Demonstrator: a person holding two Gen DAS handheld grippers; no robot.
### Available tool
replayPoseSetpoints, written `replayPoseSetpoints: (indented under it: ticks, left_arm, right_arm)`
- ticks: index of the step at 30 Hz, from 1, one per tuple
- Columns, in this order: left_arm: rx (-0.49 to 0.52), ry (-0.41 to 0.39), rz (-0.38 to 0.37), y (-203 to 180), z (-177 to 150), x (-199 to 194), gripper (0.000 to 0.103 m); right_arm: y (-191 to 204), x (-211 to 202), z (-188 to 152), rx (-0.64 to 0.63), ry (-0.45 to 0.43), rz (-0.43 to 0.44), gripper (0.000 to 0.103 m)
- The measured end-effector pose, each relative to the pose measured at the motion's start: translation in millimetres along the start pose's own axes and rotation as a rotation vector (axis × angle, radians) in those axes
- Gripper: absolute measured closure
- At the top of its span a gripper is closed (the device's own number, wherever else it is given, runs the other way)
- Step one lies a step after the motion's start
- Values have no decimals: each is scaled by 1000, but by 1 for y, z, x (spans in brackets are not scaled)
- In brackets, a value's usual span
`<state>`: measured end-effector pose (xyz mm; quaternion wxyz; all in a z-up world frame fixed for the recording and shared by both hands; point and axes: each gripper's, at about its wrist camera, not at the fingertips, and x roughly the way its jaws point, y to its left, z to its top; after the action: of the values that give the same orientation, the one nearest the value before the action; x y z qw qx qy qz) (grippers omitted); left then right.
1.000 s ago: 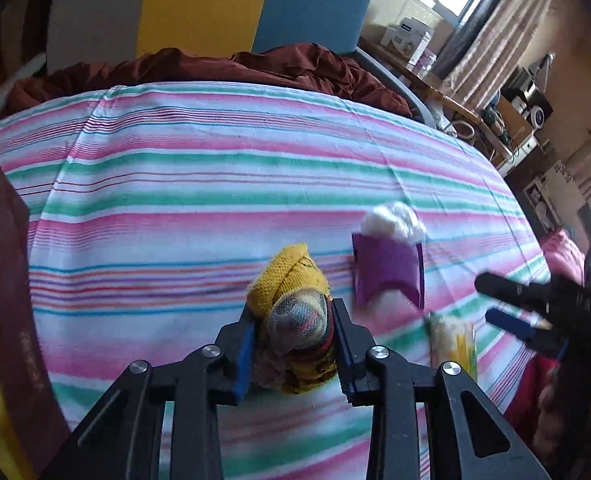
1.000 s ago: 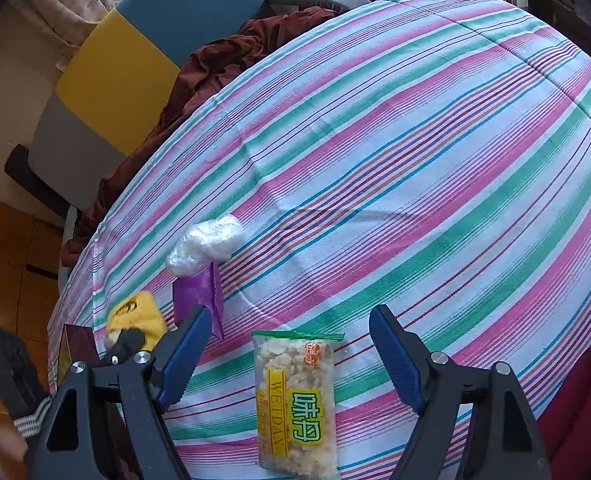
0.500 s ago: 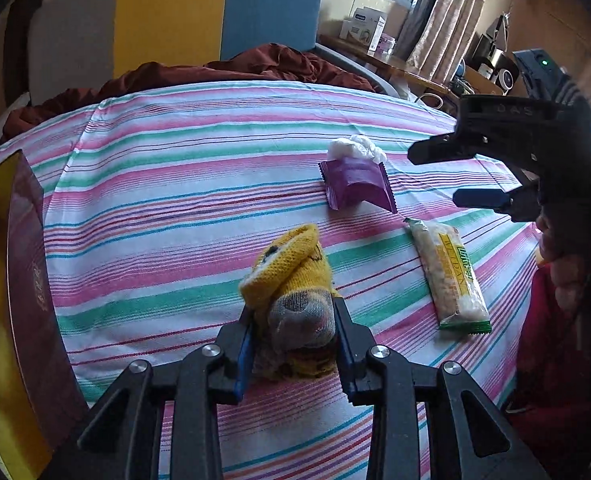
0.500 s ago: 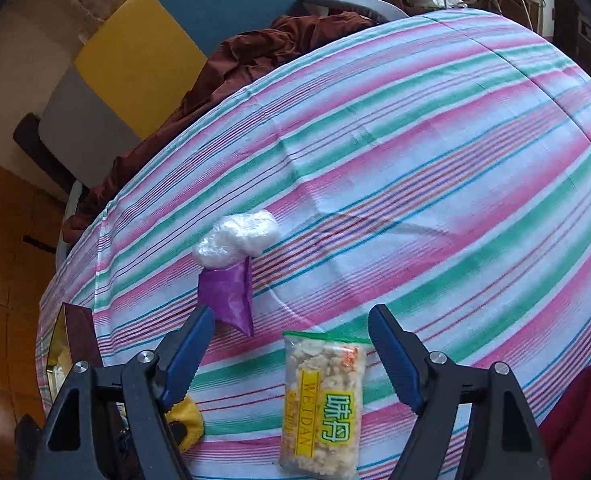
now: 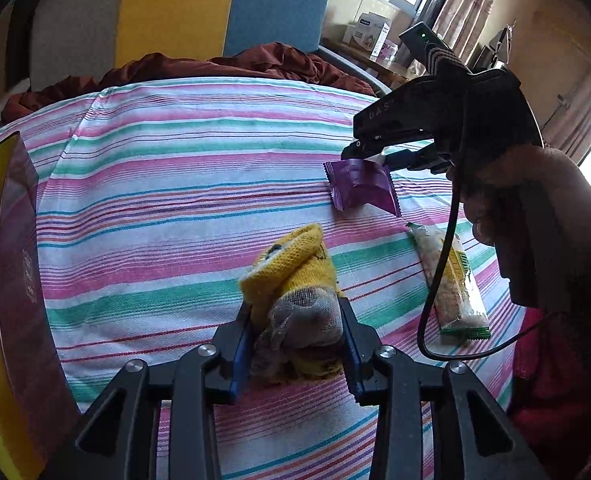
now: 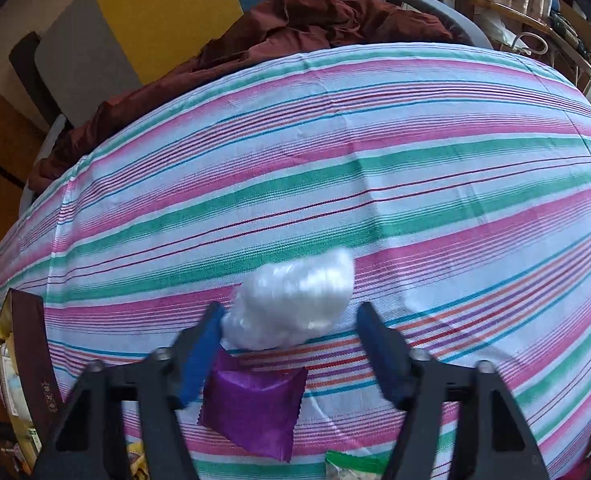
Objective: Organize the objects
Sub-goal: 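Grasp the yellow plush toy with the left gripper while the right gripper grasps the white plastic bundle, then carry the yellow plush toy into the gold tray and open the left gripper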
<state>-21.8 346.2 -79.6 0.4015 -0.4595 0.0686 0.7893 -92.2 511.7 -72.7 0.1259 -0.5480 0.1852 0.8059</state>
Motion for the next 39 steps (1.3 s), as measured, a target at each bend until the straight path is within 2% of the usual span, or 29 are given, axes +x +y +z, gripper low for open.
replayPoseSetpoints:
  ticks: [3, 11, 17, 23, 29, 34, 39]
  left_arm:
    - [-1, -7, 0, 0, -1, 0, 62]
    - [-1, -10, 9, 2, -1, 0, 62]
    - [35, -18, 46, -6, -4, -5, 64]
    - [24, -12, 55, -5, -8, -24, 69]
    - [-9, -54, 38, 3, -8, -63, 69]
    - [-96, -109, 67, 37, 7, -101, 69]
    - [-250, -128, 134, 106, 26, -121, 69]
  right_arm:
    - [-5, -9, -2, 13, -20, 53, 69]
    - [-19, -50, -29, -16, -123, 74, 69]
    - [-29, -71, -52, -1, -195, 113, 69]
    - [-8, -79, -61, -84, -230, 108, 69]
    - [1, -75, -63, -142, -229, 111, 69]
    - [10, -79, -67, -182, -244, 130, 69]
    - [16, -81, -69, -203, -249, 141, 69]
